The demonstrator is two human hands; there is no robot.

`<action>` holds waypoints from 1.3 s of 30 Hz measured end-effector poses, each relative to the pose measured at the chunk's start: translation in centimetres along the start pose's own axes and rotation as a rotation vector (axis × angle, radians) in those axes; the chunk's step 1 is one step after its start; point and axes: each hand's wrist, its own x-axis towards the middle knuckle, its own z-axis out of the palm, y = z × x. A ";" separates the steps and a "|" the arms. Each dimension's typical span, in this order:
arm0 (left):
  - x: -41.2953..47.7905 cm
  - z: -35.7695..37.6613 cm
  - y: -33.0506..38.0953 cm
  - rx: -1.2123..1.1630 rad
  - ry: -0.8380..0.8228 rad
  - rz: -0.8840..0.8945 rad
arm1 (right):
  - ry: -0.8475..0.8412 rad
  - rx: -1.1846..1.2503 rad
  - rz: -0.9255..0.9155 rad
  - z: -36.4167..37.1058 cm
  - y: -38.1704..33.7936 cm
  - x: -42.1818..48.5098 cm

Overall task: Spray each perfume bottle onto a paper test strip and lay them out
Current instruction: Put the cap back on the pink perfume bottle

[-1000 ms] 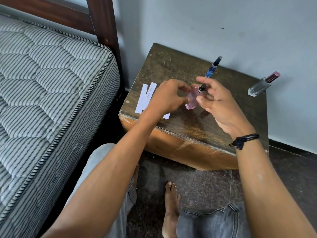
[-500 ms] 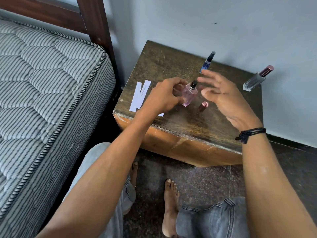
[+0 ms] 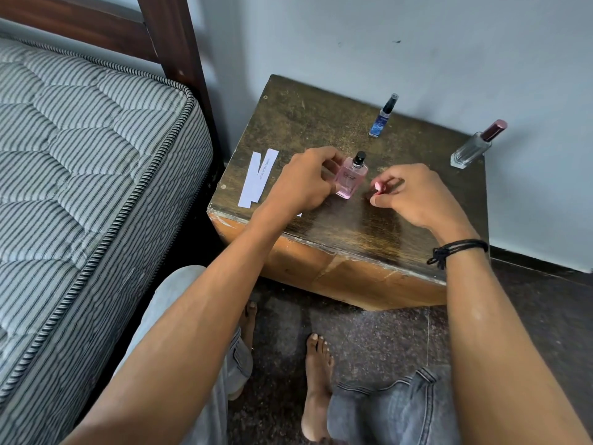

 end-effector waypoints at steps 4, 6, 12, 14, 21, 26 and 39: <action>0.0 0.0 0.1 0.003 0.004 0.005 | 0.137 0.203 -0.092 -0.8 -0.5 -0.7; 0.0 0.0 0.1 -0.001 0.005 -0.002 | 0.222 0.349 -0.161 -1.0 -1.0 -1.1; -0.1 0.1 0.1 -0.002 0.020 -0.012 | 0.290 0.580 -0.340 -0.8 -1.2 -1.0; -0.1 0.1 0.1 -0.001 0.025 -0.010 | 0.291 0.613 -0.367 -0.6 -1.3 -0.9; -0.1 0.3 0.2 0.007 0.022 -0.005 | 0.244 0.574 -0.404 0.0 -1.4 -0.5; -0.1 0.2 0.2 0.014 0.022 0.001 | 0.240 0.551 -0.412 0.4 -1.4 -0.4; 0.0 0.4 0.2 0.021 0.002 0.009 | 0.263 0.421 -0.411 1.0 -1.5 0.0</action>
